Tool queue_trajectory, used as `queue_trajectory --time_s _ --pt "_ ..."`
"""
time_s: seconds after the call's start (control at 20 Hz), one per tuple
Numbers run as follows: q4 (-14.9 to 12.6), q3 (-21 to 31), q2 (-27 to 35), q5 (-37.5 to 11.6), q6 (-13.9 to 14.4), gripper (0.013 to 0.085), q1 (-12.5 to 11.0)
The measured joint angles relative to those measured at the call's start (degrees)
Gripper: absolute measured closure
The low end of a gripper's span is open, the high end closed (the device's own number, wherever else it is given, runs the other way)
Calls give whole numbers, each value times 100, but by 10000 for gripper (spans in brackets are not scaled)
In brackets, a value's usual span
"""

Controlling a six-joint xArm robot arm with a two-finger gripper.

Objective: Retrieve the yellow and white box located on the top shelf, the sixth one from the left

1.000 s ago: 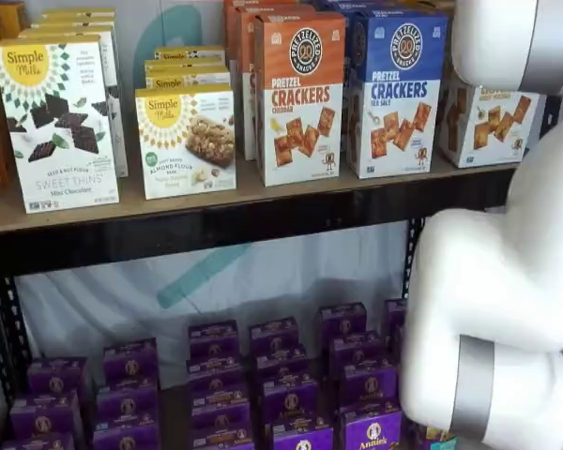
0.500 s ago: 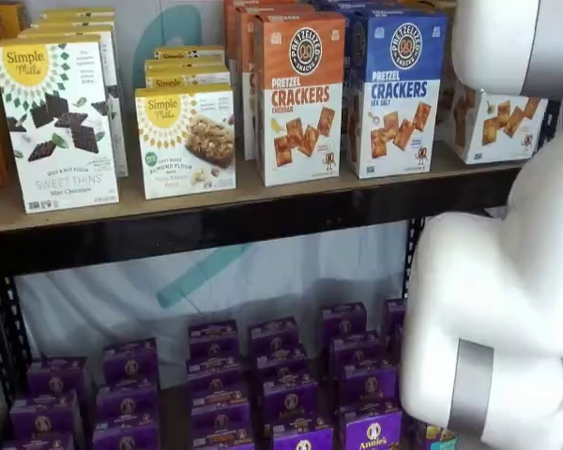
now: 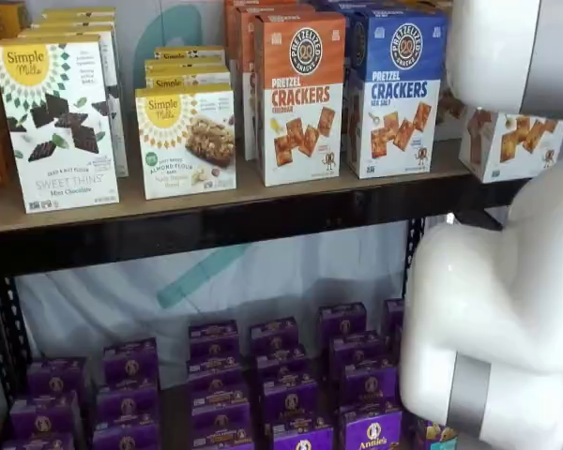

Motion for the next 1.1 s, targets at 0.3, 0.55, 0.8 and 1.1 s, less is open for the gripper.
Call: queue_trajectory --time_s 0.3,0.55,0.8,1.1 --pt "-117 511 -503 111 35 410 73" --pt "-128 788 -776 212 180 410 214" --pt "-206 1080 -1048 260 467 410 529" --pt "-259 1331 -1271 265 731 410 811"
